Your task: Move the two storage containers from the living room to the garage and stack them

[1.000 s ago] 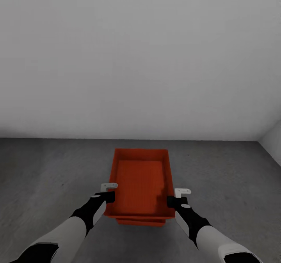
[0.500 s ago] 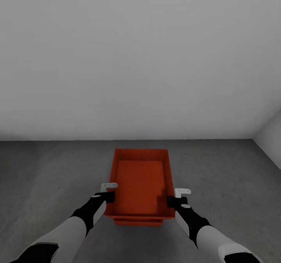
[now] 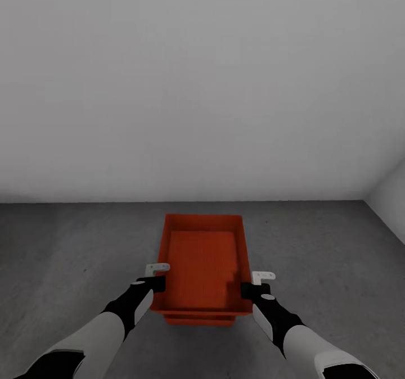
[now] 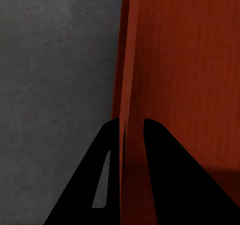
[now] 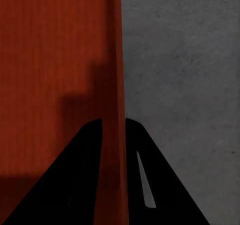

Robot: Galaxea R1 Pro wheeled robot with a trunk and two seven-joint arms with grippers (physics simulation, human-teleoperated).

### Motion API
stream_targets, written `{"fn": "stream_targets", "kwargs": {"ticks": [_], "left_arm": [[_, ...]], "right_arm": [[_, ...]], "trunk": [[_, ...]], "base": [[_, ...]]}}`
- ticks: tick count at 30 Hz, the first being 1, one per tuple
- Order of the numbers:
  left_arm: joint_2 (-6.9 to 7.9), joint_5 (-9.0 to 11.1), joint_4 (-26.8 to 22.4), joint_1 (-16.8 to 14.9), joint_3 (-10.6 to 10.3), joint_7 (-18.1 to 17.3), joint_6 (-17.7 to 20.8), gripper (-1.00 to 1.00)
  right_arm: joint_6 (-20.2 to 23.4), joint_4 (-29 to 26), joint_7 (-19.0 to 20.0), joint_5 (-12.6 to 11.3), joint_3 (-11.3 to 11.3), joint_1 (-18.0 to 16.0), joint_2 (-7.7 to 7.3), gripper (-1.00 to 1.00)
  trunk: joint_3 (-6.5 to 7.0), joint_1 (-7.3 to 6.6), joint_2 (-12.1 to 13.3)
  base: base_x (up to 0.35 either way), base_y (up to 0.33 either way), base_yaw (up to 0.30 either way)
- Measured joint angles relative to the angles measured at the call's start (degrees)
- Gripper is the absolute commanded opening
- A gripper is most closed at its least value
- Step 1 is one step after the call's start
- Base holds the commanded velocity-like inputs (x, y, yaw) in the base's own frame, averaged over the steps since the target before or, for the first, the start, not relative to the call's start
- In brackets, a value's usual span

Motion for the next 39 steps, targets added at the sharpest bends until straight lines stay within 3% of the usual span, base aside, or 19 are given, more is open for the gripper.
{"fn": "stream_targets", "kwargs": {"ticks": [39], "left_arm": [[-0.11, 0.0, 0.1, 0.0, 0.0, 0.2, -0.2, -1.00]], "right_arm": [[-0.1, 0.0, 0.0, 0.0, 0.1, 0.0, -0.07, -1.00]], "trunk": [[0.00, 0.00, 0.0]], "base": [[0.000, 0.013, 0.000]]}}
